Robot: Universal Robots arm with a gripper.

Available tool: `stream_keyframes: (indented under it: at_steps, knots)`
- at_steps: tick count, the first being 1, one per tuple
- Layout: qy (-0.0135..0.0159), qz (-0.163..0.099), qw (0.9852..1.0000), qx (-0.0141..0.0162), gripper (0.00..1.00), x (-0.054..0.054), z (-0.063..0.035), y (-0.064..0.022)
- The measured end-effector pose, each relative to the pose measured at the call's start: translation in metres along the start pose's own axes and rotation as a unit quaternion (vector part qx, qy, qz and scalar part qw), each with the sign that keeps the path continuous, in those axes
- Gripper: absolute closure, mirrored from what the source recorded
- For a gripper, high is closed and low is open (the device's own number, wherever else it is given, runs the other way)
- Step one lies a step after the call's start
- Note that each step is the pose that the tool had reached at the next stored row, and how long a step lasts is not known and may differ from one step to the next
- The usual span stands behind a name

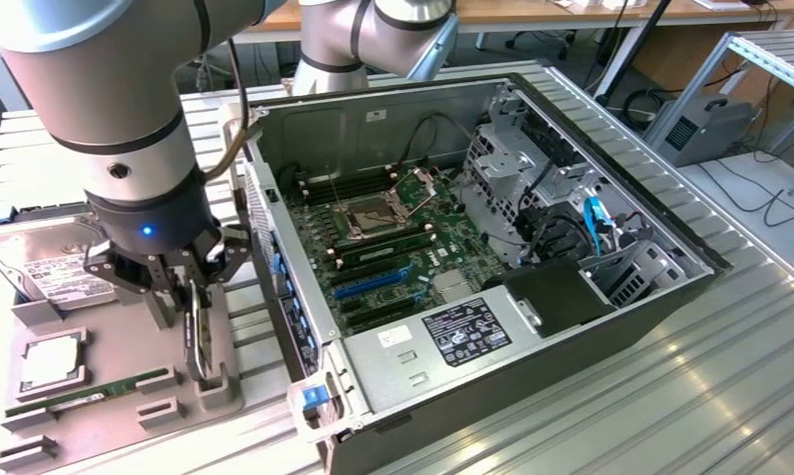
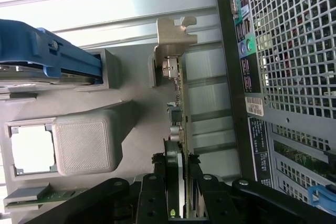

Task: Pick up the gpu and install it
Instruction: 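Pick up the gpu and move the gpu toward the slot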

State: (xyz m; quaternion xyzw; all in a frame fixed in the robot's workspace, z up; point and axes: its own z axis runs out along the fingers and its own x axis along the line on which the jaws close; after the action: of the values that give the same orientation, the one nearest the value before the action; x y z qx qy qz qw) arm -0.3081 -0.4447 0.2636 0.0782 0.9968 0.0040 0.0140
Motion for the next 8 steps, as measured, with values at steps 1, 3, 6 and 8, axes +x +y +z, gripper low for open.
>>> stream_keyframes:
  at_steps: [1,3,6,8]
  knots:
    - [0.0,0.0,1.0,0.0,0.72,0.0,-0.0006,0.0]
    - [0.0,0.0,1.0,0.0,0.72,-0.0001,-0.0018,0.0]
    - [0.0,0.0,1.0,0.0,0.72,-0.0001,-0.0035,0.0001]
    - [0.0,0.0,1.0,0.0,0.72,-0.0001,-0.0046,0.0]
